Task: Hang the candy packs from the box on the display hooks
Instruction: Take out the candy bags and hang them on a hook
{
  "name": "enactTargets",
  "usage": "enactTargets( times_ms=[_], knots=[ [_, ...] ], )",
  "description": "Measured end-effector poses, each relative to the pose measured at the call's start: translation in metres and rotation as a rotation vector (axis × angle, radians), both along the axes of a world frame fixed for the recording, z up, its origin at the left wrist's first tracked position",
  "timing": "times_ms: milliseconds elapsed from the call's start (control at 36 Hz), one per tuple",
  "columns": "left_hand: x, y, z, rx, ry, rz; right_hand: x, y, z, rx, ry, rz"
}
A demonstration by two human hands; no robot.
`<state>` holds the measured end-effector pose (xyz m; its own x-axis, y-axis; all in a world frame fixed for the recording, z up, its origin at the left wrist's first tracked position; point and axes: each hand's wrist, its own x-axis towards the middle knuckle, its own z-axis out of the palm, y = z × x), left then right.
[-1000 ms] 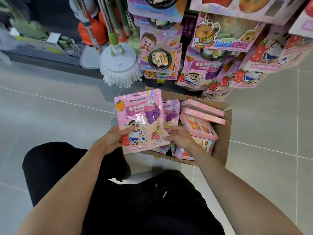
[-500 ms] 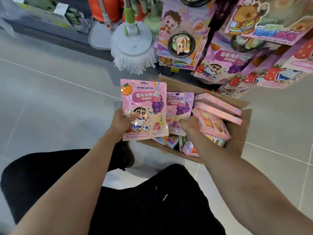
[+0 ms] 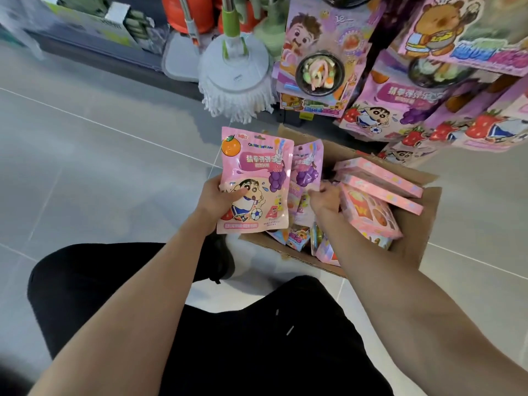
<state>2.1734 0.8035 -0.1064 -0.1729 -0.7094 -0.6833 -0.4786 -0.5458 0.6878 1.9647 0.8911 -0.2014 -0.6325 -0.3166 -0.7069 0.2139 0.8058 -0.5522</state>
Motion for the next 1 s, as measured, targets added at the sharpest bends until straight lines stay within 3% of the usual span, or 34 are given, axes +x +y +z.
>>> enactTargets(
  times_ms=[278, 444, 611, 778, 917, 1000],
  knots=[
    [-0.024, 0.010, 0.013, -0.032, 0.027, 0.153, -0.014, 0.073, 0.044, -0.309, 0.239, -0.104],
    [-0.054, -0.001, 0.045, -0.025, 0.057, -0.067, -0.031, 0.089, 0.092, -0.490, 0.199, -0.232],
    [-0.079, -0.001, 0.081, -0.116, 0.123, -0.198, -0.050, 0.105, 0.128, -0.542, 0.325, -0.225],
    [-0.091, 0.000, 0.134, -0.224, 0.140, -0.472, -0.062, 0.129, 0.177, -0.584, 0.544, -0.083],
    [-0.094, 0.004, 0.190, -0.372, 0.204, -0.506, -0.074, 0.142, 0.223, -0.670, 0.713, -0.064],
    [-0.088, 0.002, 0.224, -0.419, 0.245, -0.544, -0.076, 0.145, 0.240, -0.719, 0.692, -0.133]
  ],
)
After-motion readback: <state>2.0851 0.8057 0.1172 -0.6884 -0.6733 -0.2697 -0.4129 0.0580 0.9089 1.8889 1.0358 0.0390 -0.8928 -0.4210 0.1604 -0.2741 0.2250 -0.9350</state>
